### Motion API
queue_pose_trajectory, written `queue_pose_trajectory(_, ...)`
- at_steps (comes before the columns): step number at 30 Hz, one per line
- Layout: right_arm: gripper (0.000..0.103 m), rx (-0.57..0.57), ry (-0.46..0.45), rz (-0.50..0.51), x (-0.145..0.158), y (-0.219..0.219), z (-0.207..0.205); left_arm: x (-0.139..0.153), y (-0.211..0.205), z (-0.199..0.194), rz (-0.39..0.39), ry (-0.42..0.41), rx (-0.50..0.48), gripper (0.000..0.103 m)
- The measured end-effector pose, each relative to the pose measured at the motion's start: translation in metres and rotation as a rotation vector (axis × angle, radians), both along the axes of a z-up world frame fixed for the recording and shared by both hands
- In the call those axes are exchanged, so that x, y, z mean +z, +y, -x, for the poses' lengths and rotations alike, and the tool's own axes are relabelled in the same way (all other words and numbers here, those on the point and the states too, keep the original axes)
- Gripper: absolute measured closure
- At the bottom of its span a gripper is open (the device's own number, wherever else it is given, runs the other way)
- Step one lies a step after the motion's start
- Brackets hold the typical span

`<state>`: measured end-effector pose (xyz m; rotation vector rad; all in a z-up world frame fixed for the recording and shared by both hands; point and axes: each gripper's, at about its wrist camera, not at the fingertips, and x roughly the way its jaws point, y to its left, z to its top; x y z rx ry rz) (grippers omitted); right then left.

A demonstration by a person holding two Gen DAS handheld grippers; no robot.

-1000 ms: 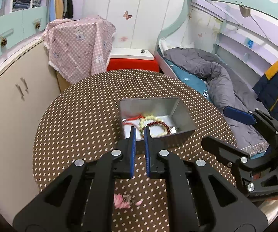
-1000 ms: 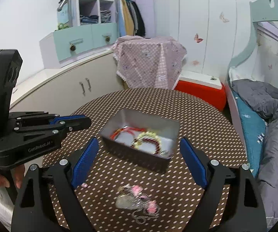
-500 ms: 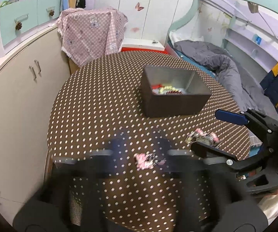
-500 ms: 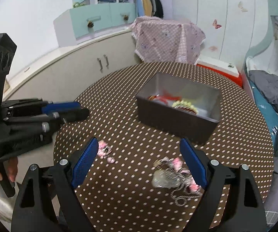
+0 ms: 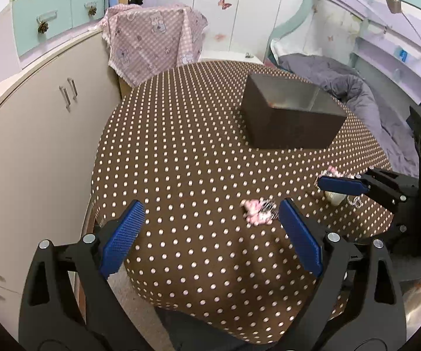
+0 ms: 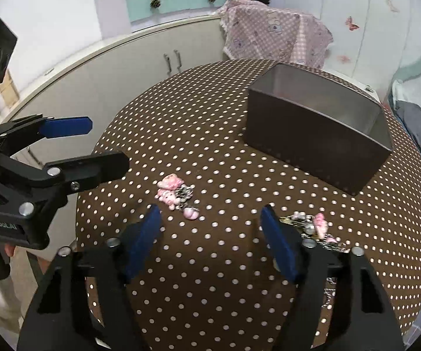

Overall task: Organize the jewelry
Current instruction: 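Grasp a pink charm with the right tool while the left tool grasps the pink bear charm, then carry both pink charms over the grey box with both tools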

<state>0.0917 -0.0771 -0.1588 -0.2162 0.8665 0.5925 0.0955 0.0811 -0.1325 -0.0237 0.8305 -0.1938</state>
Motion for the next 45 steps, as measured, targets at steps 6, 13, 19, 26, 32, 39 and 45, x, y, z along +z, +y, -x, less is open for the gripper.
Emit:
queue_pose_trajectory(6,0.07,0.055,-0.003,0.022,-0.007,0.01,0.001,-0.014,0.003,0.002,0.005,0.032,-0.011,0.012)
queue_pose_trajectory(13,0.091,0.069,-0.006,0.029,-0.016,0.01,0.0,-0.022,-0.004,0.004,-0.016,0.022,-0.055,0.012)
queue_pose_trajectory(19,0.091,0.028,0.004,0.0,-0.013,-0.002,-0.003,-0.023,-0.017,0.001,-0.003,0.001,-0.113,0.012)
queue_pose_trajectory(26,0.091,-0.03,-0.028,-0.032,0.002,-0.026,0.001,-0.026,-0.032,-0.007,0.009,-0.004,-0.161,0.012)
queue_pose_trajectory(32,0.091,-0.087,-0.034,-0.065,0.01,-0.046,0.001,-0.035,-0.046,-0.019,-0.001,0.017,-0.199,0.04)
queue_pose_trajectory(39,0.091,-0.131,-0.041,-0.075,0.014,-0.061,-0.004,-0.035,-0.047,-0.022,-0.02,0.018,-0.209,0.074)
queue_pose_trajectory(45,0.091,-0.138,-0.044,-0.079,0.015,-0.064,-0.006,-0.031,-0.032,-0.025,0.034,0.04,-0.162,0.081)
